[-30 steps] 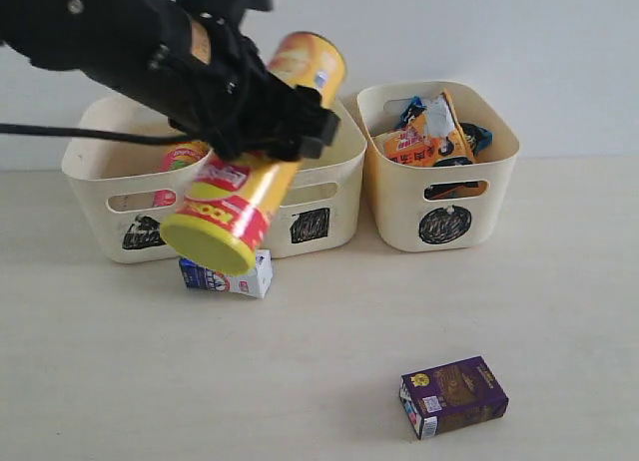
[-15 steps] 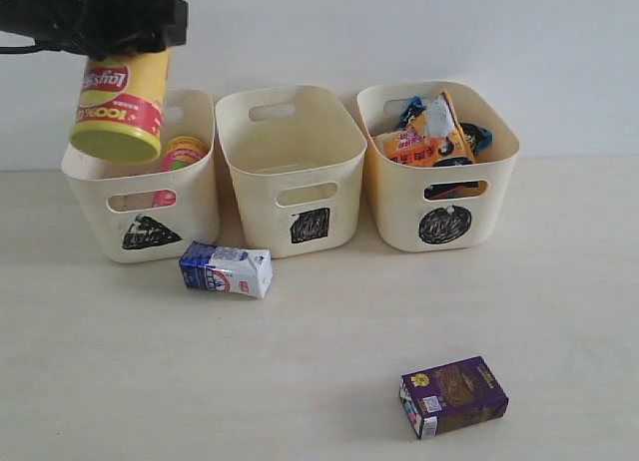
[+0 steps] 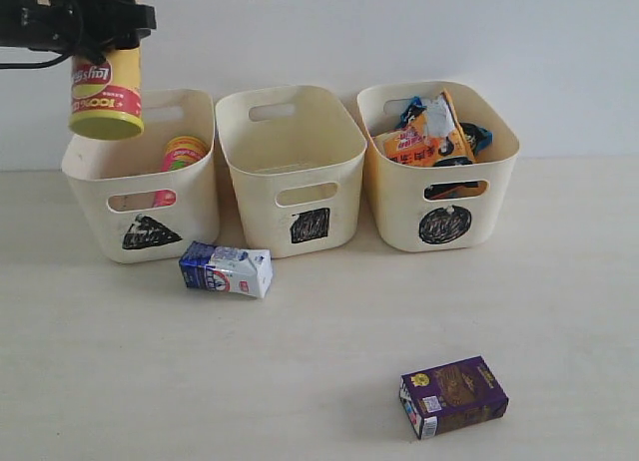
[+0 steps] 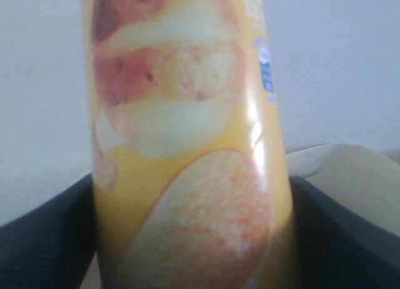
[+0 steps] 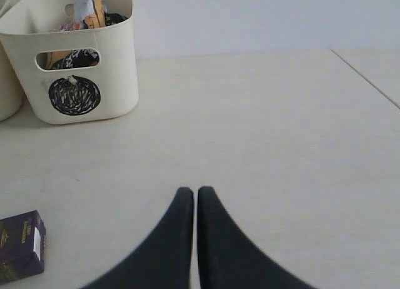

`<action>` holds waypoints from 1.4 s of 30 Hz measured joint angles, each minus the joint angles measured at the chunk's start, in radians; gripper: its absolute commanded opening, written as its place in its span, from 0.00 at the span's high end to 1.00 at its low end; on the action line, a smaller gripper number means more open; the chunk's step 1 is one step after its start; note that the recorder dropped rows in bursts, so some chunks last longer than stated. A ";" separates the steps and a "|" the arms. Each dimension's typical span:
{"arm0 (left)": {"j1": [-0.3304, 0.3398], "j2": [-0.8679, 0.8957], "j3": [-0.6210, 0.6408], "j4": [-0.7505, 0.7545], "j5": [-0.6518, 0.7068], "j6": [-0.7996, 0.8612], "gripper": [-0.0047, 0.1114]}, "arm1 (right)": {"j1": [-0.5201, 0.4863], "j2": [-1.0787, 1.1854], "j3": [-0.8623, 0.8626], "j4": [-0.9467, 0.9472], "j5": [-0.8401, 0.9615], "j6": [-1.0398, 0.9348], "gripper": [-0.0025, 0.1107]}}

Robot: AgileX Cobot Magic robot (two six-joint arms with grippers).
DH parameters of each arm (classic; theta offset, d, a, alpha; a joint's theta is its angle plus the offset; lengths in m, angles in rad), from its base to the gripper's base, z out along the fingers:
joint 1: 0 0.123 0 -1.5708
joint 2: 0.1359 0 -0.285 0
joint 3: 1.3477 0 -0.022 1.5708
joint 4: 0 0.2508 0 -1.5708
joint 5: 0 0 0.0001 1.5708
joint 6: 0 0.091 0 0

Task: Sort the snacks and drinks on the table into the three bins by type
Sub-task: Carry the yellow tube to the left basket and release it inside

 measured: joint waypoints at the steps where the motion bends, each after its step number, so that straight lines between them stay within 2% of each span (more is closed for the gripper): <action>1: 0.000 0.024 -0.023 0.000 0.000 0.011 0.92 | 0.000 0.000 0.000 0.000 0.000 0.000 0.98; 9: 0.004 0.249 -0.215 0.048 -0.004 0.049 0.92 | 0.000 0.000 0.000 0.000 0.000 0.000 0.98; 15: 0.034 0.319 -0.240 0.069 -0.005 0.052 0.92 | 0.000 0.000 0.000 0.000 0.000 0.000 0.98; 17: 0.043 0.328 -0.240 0.073 -0.005 0.053 0.89 | 0.000 0.000 0.000 0.000 0.000 0.000 0.98; 18: 0.044 0.330 -0.240 0.073 -0.005 0.054 0.86 | 0.000 0.000 0.000 0.000 0.000 0.000 0.98; 20: 0.046 0.338 -0.240 0.075 -0.005 0.071 0.67 | 0.000 0.000 0.000 0.000 0.000 0.000 0.98; 25: 0.046 0.357 -0.240 0.098 0.002 0.105 0.32 | 0.000 0.000 0.000 0.000 0.000 0.000 0.98; 27: 0.046 0.364 -0.240 0.104 0.010 0.109 0.27 | 0.000 0.000 0.000 0.000 0.000 0.000 0.98; 35: 0.046 0.366 -0.240 0.108 0.006 0.111 0.27 | 0.000 0.000 0.000 0.000 0.000 0.000 0.98; 37: 0.046 0.361 -0.240 0.108 0.013 0.111 0.30 | 0.000 0.000 0.000 0.000 0.000 0.000 0.98; 39: 0.046 0.330 -0.240 0.108 0.036 0.111 0.44 | 0.000 0.000 0.000 0.000 0.000 0.000 0.98; 40: 0.046 0.313 -0.240 0.108 0.052 0.111 0.58 | 0.000 0.000 0.000 0.000 0.000 0.000 0.98; 42: 0.046 0.258 -0.240 0.108 0.108 0.111 0.76 | 0.000 0.000 0.000 0.000 0.000 0.000 0.98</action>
